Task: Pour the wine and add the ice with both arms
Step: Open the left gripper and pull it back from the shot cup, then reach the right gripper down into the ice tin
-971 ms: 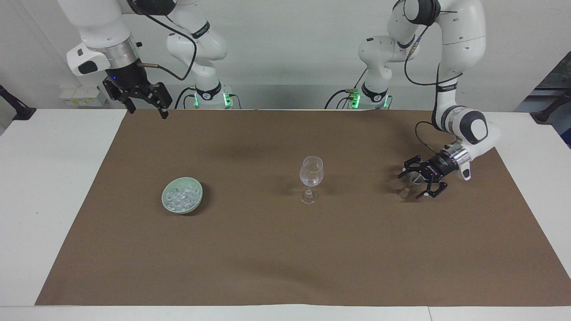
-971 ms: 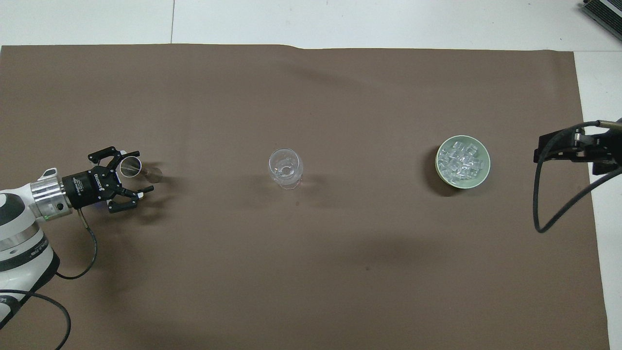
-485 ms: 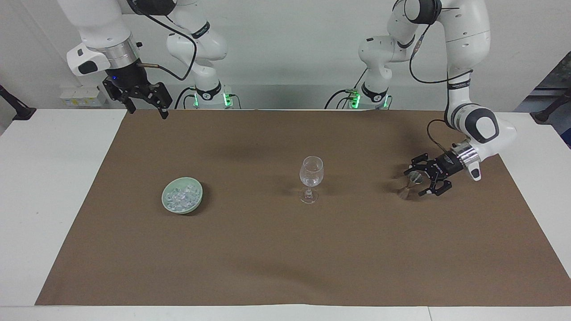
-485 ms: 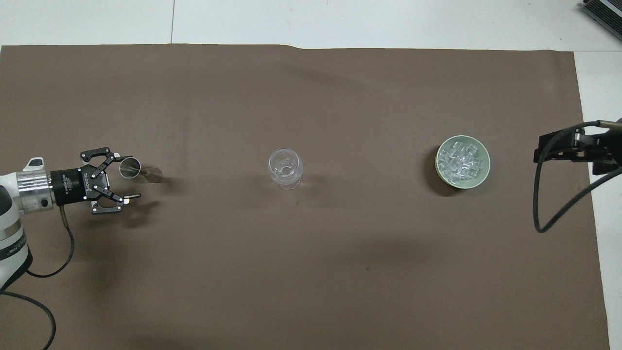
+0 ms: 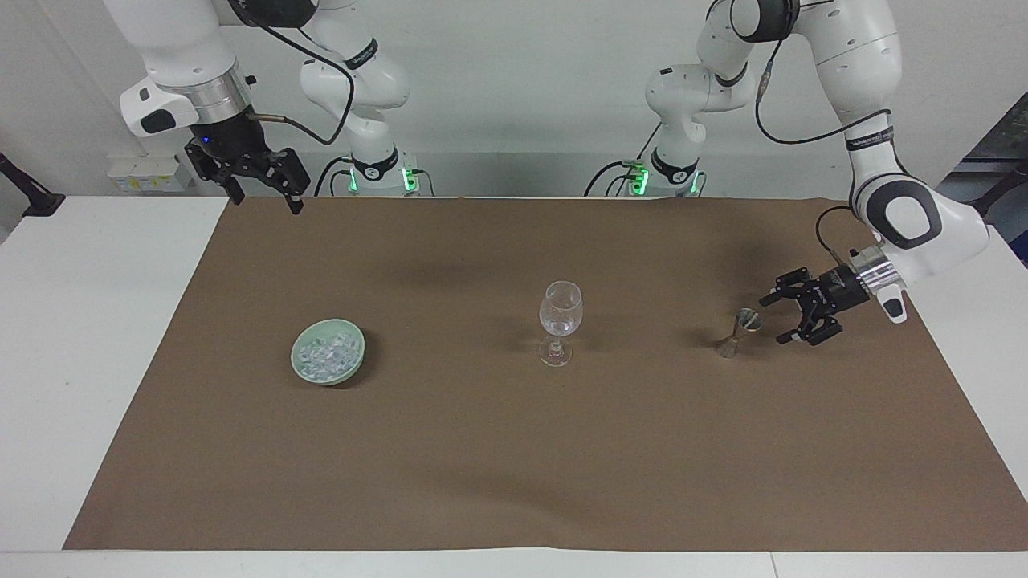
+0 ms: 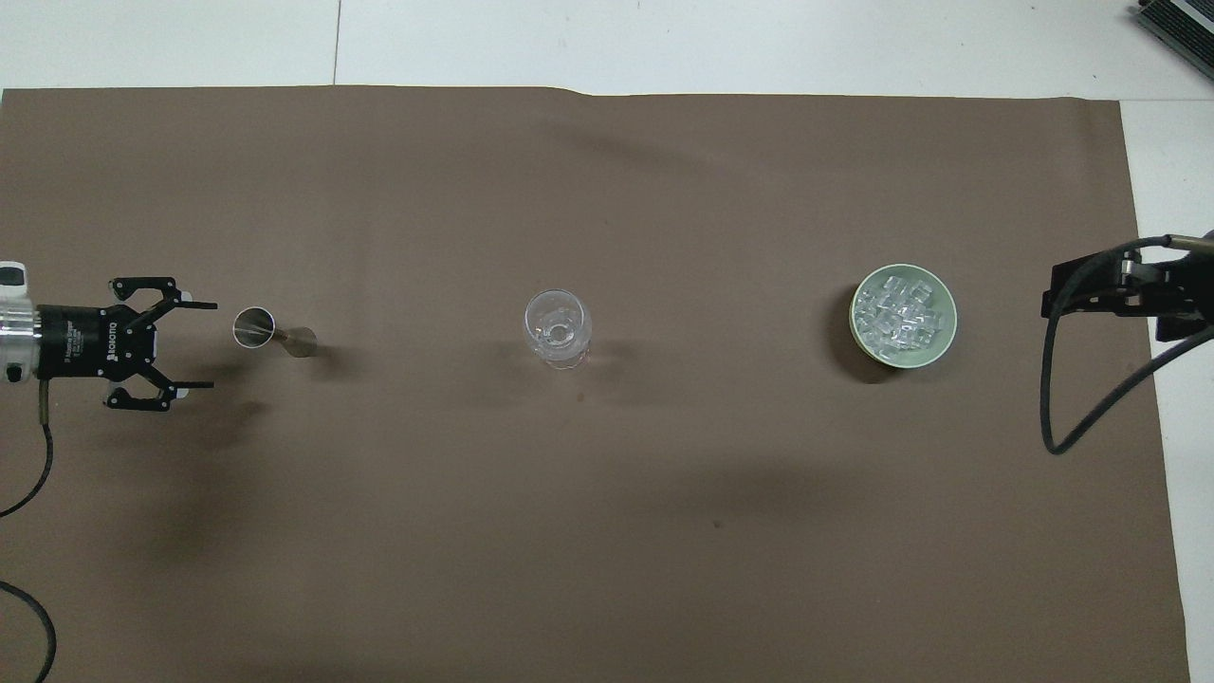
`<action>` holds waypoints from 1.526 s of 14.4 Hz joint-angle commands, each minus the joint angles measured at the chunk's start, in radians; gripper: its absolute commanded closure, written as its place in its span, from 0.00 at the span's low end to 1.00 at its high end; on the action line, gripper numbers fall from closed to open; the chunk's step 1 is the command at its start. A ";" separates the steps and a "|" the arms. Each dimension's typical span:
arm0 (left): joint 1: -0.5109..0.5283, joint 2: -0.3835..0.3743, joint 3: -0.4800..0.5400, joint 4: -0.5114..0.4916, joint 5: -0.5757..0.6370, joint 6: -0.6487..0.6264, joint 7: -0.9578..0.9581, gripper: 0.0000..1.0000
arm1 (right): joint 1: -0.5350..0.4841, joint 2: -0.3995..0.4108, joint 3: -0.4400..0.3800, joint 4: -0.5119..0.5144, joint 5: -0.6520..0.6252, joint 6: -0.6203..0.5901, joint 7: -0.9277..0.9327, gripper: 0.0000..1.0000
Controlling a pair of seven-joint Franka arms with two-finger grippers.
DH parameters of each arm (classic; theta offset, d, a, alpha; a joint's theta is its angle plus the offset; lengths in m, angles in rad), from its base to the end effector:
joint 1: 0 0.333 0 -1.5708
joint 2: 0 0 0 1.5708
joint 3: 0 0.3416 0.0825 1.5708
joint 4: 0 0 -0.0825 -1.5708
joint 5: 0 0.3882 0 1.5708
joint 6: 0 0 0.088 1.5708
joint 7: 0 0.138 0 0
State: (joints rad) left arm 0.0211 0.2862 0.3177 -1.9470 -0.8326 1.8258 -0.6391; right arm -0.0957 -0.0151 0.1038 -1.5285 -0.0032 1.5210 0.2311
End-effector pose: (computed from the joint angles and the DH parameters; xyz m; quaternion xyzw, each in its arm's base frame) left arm 0.5767 0.1082 0.3315 0.7222 0.5868 -0.2192 0.2933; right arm 0.5492 0.0045 0.6431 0.9938 -0.1114 0.0040 0.0019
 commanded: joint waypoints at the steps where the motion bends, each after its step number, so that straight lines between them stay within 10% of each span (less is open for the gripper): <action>1: 0.005 -0.004 0.011 0.095 0.099 -0.078 0.059 0.00 | -0.022 0.000 0.004 0.001 0.028 -0.001 -0.029 0.00; 9: 0.005 -0.018 0.011 0.353 0.315 -0.187 0.329 0.00 | -0.021 0.036 0.004 -0.073 0.026 0.207 -0.075 0.00; 22: 0.005 -0.245 -0.175 0.428 0.624 -0.253 0.467 0.00 | 0.001 0.230 0.005 -0.347 0.012 0.625 -0.033 0.01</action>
State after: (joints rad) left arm 0.0203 0.0761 0.1808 -1.5263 -0.2709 1.6158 -0.1909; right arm -0.0972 0.2386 0.1050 -1.8069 -0.0032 2.0995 0.1884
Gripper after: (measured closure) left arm 0.000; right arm 0.000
